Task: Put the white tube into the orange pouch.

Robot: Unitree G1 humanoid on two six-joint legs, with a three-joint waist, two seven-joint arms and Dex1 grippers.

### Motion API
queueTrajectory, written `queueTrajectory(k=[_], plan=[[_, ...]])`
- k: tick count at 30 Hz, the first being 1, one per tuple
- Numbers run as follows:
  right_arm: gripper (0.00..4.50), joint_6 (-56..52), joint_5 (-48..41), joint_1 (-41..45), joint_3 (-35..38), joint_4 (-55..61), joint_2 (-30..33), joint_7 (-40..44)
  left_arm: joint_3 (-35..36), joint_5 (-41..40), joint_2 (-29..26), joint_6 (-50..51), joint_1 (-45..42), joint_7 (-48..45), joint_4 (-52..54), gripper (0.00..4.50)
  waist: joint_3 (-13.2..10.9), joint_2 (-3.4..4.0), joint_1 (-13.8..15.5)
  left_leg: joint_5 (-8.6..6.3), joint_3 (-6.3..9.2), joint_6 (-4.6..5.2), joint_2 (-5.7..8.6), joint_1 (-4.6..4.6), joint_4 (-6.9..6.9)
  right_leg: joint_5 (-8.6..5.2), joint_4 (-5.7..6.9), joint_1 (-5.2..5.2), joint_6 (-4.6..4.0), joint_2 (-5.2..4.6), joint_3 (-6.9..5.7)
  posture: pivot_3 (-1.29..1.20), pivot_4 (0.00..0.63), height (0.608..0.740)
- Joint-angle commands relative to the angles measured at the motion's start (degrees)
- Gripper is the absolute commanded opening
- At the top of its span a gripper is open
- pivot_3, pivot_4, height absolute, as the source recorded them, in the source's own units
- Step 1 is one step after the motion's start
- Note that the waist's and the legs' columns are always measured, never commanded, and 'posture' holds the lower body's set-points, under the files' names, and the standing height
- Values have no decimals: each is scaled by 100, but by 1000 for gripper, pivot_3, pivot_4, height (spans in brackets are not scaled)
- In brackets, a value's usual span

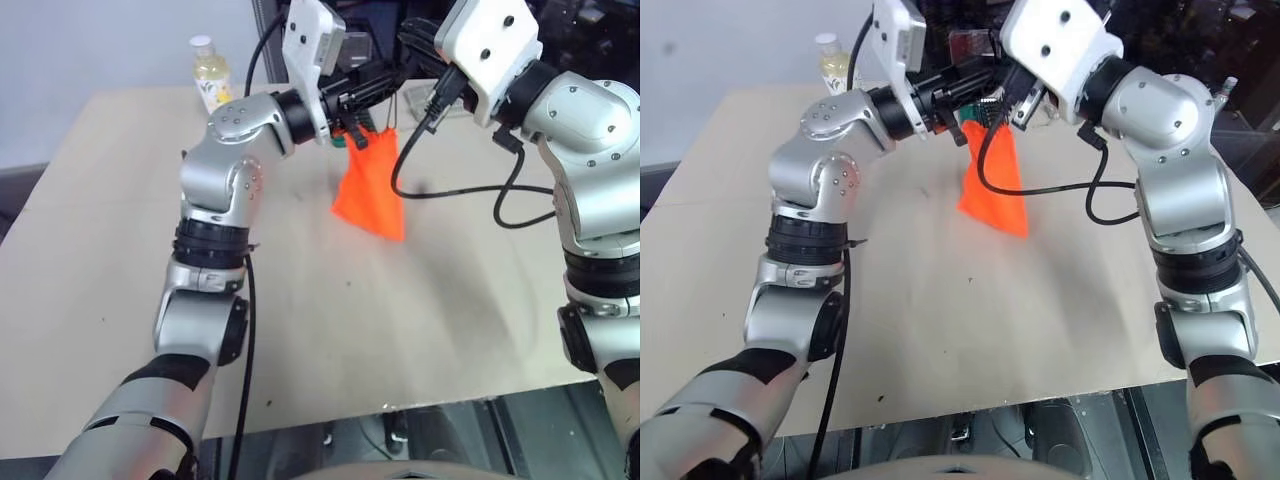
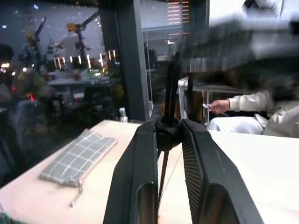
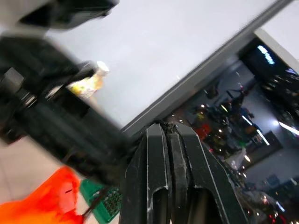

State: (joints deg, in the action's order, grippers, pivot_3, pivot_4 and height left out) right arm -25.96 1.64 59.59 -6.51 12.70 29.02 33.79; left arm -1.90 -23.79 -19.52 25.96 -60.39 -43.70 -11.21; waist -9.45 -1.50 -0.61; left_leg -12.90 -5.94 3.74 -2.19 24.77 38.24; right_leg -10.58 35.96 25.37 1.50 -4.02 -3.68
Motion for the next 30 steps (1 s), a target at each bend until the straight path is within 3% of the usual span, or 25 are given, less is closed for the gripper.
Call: queueTrajectory(k=[1, 6, 11, 15, 21, 25, 30], plan=[[0, 415, 288, 639, 454, -617, 41, -700, -29, 207, 133, -337, 273, -8, -403, 206, 0, 0, -4, 0, -2, 0, 0, 0, 1, 0, 1, 1, 0, 0, 0, 0, 150, 740], [0, 952, 544, 1219, 538, -1600, 15, -1336, -58, 507, 234, -438, 691, 172, -963, 206, 0, 1, -4, 0, -3, 0, 0, 9, -1, 0, -1, 8, -1, 0, 1, 0, 150, 740], [0, 1168, 637, 1431, 626, -2013, 93, -1653, 125, 373, 161, -176, 917, 205, -608, 206, 0, 3, -13, -2, -11, 2, -2, 7, -11, 0, -2, 12, -1, 0, 8, 0, 150, 740], [0, 1203, 618, 1658, 745, -2141, 170, -1828, 309, 337, -290, 14, 970, 61, -350, 206, -4, 7, -34, -2, -12, 2, -2, 7, -11, 1, -1, 13, -1, -1, 10, 0, 150, 740], [0, 1205, 509, 2208, 870, -2193, 312, -1808, 479, 58, -1594, 529, 535, -852, 1, 206, -33, 19, -48, -2, -22, 2, -8, 11, -16, 1, 1, 32, -1, 3, 20, 0, 150, 740], [0, 1049, 583, 1718, 1041, -1794, 559, -1904, 117, -67, -1969, 695, 381, -1690, 12, 206, -31, 17, 9, -5, -17, 5, 1, 10, -29, 0, -4, 28, -1, -3, 18, 0, 150, 740], [0, -10, 623, -231, 1514, -664, 665, -2057, -895, 567, -1249, 350, 386, -1843, -689, 206, -26, 8, 167, -13, -26, 18, 8, 17, 6, -2, -10, 0, 1, -8, -1, 0, 150, 740]])
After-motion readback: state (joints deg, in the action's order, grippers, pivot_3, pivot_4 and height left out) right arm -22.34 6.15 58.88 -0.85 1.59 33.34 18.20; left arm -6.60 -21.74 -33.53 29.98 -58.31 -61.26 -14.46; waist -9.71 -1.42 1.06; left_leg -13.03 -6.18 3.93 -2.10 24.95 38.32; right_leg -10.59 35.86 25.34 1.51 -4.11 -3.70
